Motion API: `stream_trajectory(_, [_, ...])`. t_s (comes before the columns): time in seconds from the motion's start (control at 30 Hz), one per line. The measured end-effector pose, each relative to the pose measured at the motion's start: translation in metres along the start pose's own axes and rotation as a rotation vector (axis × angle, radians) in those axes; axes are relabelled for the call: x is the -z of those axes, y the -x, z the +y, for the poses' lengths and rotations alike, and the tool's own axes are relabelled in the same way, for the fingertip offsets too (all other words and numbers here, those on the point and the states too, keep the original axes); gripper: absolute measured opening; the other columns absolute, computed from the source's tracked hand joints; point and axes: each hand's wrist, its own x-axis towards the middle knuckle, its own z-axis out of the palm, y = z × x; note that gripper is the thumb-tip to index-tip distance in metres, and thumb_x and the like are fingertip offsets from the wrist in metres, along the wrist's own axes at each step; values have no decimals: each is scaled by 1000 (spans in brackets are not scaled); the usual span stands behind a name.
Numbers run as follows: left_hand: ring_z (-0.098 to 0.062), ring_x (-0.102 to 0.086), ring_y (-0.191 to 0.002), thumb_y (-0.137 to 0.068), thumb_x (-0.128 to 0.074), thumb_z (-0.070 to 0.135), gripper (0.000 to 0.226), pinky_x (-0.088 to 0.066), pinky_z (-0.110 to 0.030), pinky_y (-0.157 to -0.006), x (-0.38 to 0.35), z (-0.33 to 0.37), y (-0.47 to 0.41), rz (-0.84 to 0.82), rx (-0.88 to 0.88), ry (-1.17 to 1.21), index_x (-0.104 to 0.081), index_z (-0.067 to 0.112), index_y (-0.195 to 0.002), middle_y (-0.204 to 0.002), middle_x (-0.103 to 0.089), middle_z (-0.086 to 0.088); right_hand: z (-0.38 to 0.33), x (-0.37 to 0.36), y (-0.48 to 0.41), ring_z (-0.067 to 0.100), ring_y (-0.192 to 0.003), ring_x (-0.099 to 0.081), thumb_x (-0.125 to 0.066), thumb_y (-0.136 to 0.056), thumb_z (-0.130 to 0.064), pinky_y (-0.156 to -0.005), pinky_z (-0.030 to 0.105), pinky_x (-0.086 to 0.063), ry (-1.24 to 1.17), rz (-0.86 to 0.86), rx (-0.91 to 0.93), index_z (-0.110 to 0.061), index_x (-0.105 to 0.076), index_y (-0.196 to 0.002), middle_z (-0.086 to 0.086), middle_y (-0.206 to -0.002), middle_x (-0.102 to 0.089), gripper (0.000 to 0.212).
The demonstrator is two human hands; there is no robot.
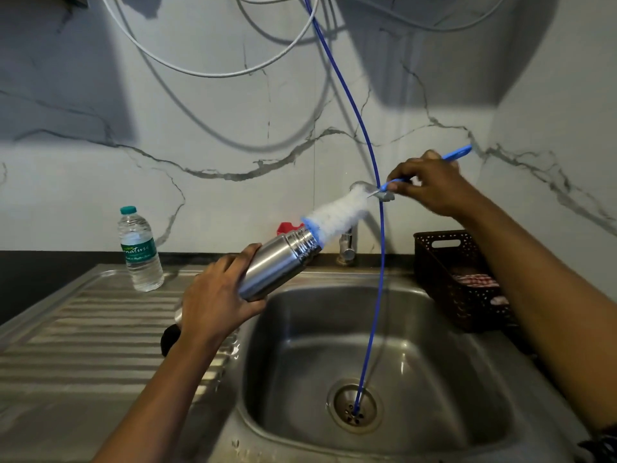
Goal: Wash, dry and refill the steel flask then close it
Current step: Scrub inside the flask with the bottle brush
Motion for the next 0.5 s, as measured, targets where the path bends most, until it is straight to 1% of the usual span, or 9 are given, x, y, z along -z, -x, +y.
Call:
stream_trajectory(0.1, [-28,-60,-93,-58,-83,49,101,-52,-41,-71,-3,4,1,4,-14,-18,-34,29,-144,-113,-61,-8,-40,-43,12,11,-97,-39,-60,-87,-38,-89,41,-31,-42,-82,144,-26,-67,-101,-16,-82,-51,20])
stream_trajectory(0.2, [-27,-59,-99,-61,-80,49,100,-50,-40,-75,-3,4,1,-32,4,3,-30,32,-146,-120,-59,-6,-64,-70,20,6,-96,-35,-55,-89,-42,-89,39,-29,42,-126,210,-27,-64,-103,-16,-87,-50,23])
stream_trajectory(0.27, [-25,-58,-102,-63,-78,52,99,-51,-40,-77,-4,3,1,-48,38,34,-27,33,-147,-123,-58,-5,-56,-59,12,7,-96,-37,-57,-88,-44,-85,36,-28,54,-106,204,-29,-64,-98,-15,-85,-51,19])
stream_trajectory(0.33, [-24,-59,-101,-63,-76,54,98,-53,-39,-75,-4,3,1,-47,50,74,-27,34,-145,-122,-58,-4,-38,-36,-2,9,-93,-40,-60,-86,-43,-81,35,-27,22,-103,178,-33,-62,-91,-15,-82,-54,11])
stream_trajectory(0.4, [-24,-59,-99,-61,-73,57,98,-53,-39,-74,-4,2,0,-40,50,113,-27,34,-144,-120,-59,-3,-19,-13,-13,11,-90,-41,-62,-84,-41,-80,35,-30,-8,-119,154,-38,-60,-86,-10,-83,-59,4])
stream_trajectory(0.5, [-22,-59,-101,-63,-76,55,99,-53,-39,-76,-5,0,-1,-37,76,145,-27,33,-146,-123,-58,-2,-1,7,-25,12,-90,-42,-63,-84,-41,-80,35,-31,3,-71,96,-40,-62,-87,-7,-85,-60,4])
